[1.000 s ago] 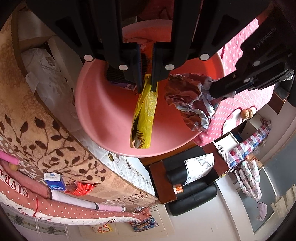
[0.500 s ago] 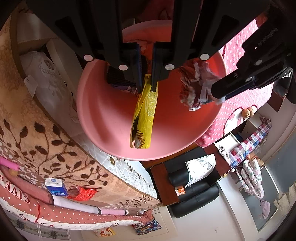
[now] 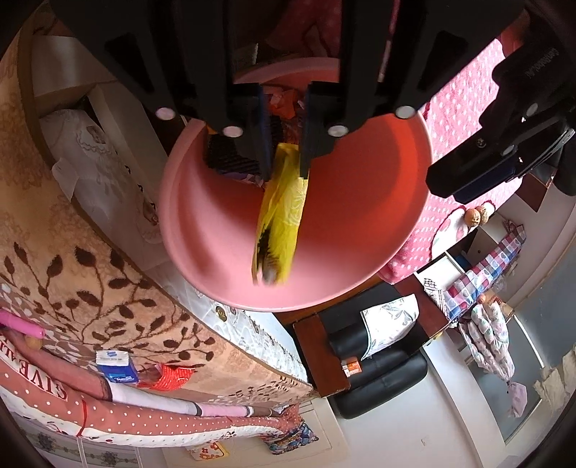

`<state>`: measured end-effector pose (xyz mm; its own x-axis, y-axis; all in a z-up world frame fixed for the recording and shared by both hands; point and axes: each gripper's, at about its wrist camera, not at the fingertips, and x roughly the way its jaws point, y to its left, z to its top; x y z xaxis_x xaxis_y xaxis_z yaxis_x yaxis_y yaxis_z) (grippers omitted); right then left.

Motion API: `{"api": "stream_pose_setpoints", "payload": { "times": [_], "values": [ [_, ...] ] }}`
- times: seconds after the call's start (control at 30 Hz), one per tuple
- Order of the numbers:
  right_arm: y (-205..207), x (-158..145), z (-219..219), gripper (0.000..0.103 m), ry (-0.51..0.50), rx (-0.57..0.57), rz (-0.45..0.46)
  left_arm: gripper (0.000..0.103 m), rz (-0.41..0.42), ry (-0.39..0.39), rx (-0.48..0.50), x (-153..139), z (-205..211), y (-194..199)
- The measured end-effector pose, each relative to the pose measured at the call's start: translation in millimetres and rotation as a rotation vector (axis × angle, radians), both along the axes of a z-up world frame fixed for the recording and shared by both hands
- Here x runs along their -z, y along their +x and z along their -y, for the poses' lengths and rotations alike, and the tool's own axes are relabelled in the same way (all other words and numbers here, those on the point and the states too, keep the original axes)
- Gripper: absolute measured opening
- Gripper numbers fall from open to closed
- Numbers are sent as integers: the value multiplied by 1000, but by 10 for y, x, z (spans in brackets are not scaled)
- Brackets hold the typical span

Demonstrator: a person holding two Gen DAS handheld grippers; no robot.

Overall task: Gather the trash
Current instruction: 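Open both tools to drop the wrappers into the bucket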

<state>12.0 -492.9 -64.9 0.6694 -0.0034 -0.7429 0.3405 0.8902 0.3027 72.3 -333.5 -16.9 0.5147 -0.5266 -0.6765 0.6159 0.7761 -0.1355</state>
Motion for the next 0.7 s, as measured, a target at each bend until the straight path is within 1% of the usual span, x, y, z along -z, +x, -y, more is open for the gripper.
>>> {"api": "stream_pose_setpoints", "payload": {
  "times": [0.07, 0.3, 0.37, 0.5, 0.7],
  "values": [
    [-12, -8, -5, 24, 0, 2, 0, 54, 4, -4, 2, -17, -15, -27],
    [-54, -46, -26, 26, 3, -6, 14, 54, 24, -3, -7, -65, -49, -122],
    [-85, -61, -39, 32, 9, -5, 24, 54, 28, -1, -14, -77, -70, -144],
    [-140, -94, -102, 33, 7, -12, 34, 54, 37, 5, -33, -106, -114, -177],
    [-270, -181, -270, 33, -36, -21, 68, 54, 54, 5, -53, -165, -181, -235]
  ]
}}
